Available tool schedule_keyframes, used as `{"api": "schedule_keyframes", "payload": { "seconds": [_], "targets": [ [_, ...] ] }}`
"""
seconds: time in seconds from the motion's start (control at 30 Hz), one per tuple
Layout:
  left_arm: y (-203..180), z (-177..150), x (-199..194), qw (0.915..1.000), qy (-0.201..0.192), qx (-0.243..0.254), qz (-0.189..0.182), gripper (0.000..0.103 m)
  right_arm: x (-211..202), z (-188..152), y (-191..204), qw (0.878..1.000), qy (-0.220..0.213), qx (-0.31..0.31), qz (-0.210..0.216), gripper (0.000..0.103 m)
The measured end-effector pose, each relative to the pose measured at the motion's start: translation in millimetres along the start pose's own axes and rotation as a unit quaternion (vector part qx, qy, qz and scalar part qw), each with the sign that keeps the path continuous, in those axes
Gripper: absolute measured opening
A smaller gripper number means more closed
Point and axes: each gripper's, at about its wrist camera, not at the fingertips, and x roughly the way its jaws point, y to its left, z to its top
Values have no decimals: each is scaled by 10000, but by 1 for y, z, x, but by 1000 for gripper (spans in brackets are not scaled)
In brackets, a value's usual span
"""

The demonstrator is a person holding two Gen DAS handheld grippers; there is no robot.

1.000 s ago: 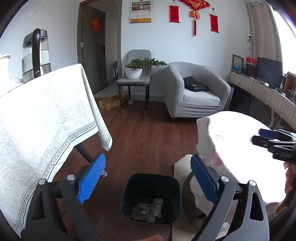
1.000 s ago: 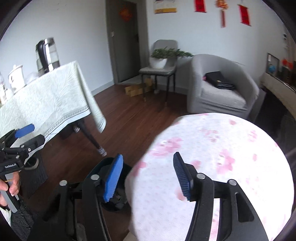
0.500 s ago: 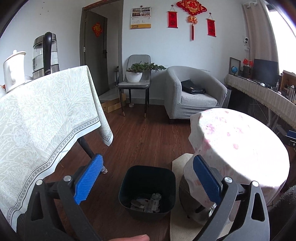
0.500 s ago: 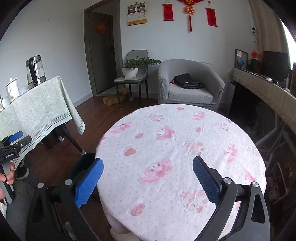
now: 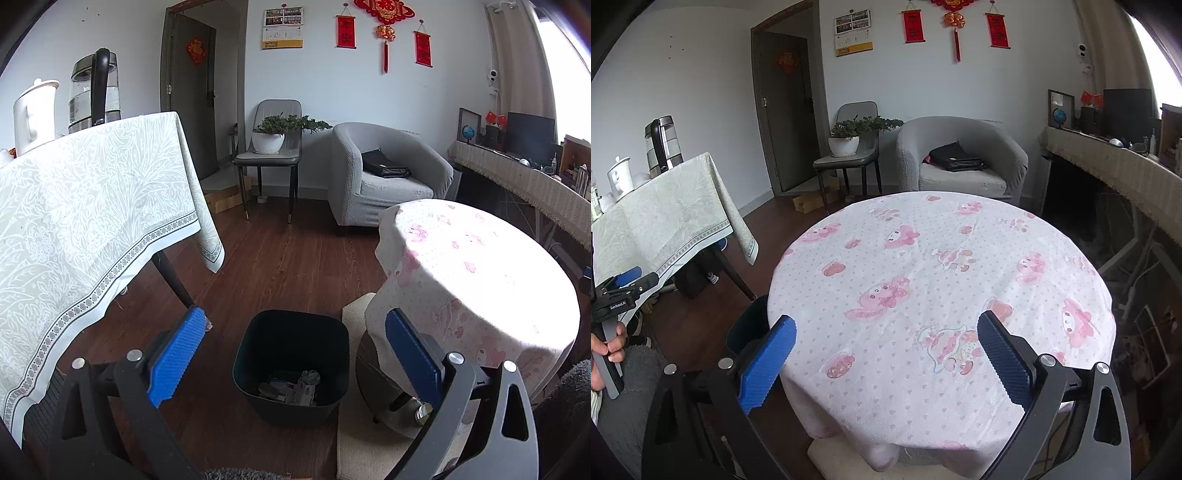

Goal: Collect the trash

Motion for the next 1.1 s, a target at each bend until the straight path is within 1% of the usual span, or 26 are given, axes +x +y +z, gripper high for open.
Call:
{"api": "schedule_keyframes", "payload": {
  "seconds": [0.17, 0.27, 0.47, 1.1],
  "targets": [
    [-4, -2, 4, 9999, 44, 93, -34, 100, -3, 0, 3, 9995, -87, -60, 312, 99],
    [-8, -3, 5, 9998, 74, 156, -11, 100, -6, -2, 5, 9990, -157, -92, 411, 99],
    [-11, -5, 7, 9998, 95, 192, -7, 100, -5, -3, 5, 9990, -148, -73, 417, 99],
    [-8, -9, 10, 9999, 137, 87, 14, 100, 1, -4, 9, 9990, -83, -191, 394, 100]
  ]
}}
